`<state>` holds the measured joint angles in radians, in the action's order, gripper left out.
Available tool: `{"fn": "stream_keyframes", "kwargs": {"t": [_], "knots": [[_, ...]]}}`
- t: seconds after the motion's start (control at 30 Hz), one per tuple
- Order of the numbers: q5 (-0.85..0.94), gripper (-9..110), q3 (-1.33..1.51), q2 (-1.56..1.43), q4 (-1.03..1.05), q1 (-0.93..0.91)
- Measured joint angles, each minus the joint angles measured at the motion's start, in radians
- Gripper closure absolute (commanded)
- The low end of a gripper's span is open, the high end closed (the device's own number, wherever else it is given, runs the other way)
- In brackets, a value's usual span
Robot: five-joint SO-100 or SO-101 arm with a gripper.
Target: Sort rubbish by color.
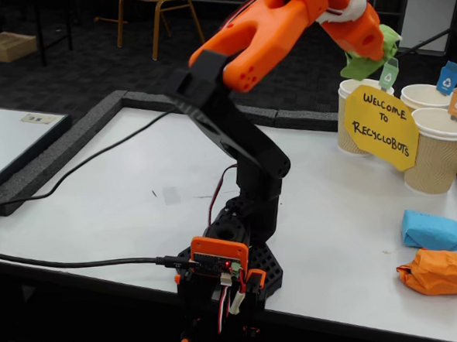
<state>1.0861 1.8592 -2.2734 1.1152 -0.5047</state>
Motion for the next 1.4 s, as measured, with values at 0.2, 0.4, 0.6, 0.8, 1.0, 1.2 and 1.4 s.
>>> {"fn": "stream_keyframes", "kwargs": {"t": [0.2,0.4,0.6,0.8,1.0,1.2,1.4], "knots": [[0.074,101,-0.057,0.138,-0.08,0.035],[0.114,101,-0.161,0.307,-0.13,0.057],[0.147,101,-0.252,0.477,-0.184,0.064],[0.179,101,-0.318,0.6,-0.229,0.091],[0.245,101,-0.347,0.673,-0.327,0.106],[0.29,101,-0.348,0.706,-0.42,0.106],[0.291,101,-0.348,0.707,-0.434,0.106]]}}
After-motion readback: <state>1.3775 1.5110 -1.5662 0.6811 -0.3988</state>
